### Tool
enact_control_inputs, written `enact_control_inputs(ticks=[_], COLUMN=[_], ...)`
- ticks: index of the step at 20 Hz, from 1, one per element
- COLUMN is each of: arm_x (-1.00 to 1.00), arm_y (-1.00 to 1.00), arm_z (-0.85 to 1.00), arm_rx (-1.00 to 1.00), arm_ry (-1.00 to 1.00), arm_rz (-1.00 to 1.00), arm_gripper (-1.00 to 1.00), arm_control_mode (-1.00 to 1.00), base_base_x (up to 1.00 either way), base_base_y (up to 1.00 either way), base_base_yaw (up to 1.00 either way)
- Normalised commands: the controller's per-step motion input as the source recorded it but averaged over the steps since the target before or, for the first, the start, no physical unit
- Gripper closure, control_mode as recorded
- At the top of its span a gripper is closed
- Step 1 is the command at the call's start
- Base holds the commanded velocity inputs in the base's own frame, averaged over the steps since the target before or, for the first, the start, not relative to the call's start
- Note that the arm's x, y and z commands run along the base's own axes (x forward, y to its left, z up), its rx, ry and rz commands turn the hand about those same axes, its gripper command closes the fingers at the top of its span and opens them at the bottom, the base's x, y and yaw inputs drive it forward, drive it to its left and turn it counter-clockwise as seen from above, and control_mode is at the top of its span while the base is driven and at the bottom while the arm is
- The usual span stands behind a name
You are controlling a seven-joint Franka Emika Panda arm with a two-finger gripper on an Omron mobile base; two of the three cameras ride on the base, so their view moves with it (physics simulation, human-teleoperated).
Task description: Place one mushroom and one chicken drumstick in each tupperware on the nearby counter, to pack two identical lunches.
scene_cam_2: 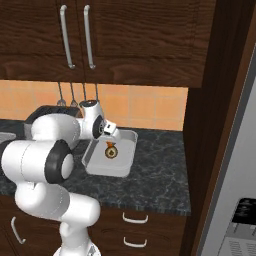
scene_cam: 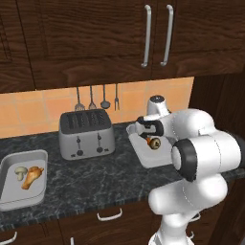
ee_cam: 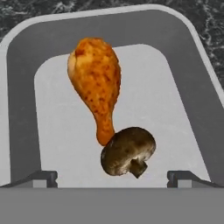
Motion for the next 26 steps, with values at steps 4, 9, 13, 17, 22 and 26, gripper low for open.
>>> enact_control_inputs(ticks=[4, 9, 13, 17, 22, 26], arm_x=[-1.0, -1.0, -0.95, -0.73, -0.44, 0.04], arm_y=[0.44, 0.52, 0.46, 0.35, 0.8, 0.76], arm_z=[0.09, 0.27, 0.29, 0.16, 0.09, 0.0], arm_rx=[-0.06, -0.06, -0.03, -0.03, -0.03, -0.05], arm_ry=[-0.01, -0.05, -0.04, -0.07, 0.0, 0.01], arm_rz=[0.04, 0.04, 0.09, 0.19, 0.09, 0.01], arm_gripper=[-1.0, -1.0, -1.0, -1.0, -1.0, -1.0], arm_control_mode=[-1.0, -1.0, -1.0, -1.0, -1.0, -1.0], base_base_x=[0.0, 0.0, 0.0, 0.0, 0.0, 0.0], base_base_y=[0.0, 0.0, 0.0, 0.0, 0.0, 0.0], base_base_yaw=[0.0, 0.0, 0.0, 0.0, 0.0, 0.0])
